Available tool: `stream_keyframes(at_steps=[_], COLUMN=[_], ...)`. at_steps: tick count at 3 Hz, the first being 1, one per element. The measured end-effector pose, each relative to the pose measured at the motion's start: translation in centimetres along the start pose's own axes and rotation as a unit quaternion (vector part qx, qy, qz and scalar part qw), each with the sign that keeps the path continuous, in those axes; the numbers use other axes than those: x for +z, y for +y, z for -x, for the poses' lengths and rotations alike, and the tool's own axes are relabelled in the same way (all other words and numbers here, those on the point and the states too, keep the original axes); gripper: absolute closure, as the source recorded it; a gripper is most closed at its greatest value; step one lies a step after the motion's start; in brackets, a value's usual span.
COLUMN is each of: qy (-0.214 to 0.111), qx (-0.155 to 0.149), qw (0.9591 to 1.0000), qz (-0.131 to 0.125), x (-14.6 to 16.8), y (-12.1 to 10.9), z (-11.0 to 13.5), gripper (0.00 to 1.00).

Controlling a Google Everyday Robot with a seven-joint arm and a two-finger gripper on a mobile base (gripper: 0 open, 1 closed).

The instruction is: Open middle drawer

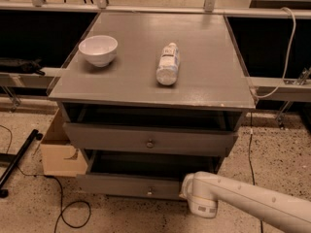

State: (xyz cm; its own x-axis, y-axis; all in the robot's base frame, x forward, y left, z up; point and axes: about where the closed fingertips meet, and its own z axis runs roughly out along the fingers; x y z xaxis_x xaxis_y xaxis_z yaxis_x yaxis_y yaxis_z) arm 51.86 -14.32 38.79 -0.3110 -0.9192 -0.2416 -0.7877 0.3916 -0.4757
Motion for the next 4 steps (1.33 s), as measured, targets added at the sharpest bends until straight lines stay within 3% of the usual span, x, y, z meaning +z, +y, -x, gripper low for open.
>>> stream_keyframes(at_steps=[4], qy=[-0.012], qx=[0.003], qw=[0.9999], qz=[0.008], x=[-1.3], y=[2.2], z=[-0.6], gripper=[1.00])
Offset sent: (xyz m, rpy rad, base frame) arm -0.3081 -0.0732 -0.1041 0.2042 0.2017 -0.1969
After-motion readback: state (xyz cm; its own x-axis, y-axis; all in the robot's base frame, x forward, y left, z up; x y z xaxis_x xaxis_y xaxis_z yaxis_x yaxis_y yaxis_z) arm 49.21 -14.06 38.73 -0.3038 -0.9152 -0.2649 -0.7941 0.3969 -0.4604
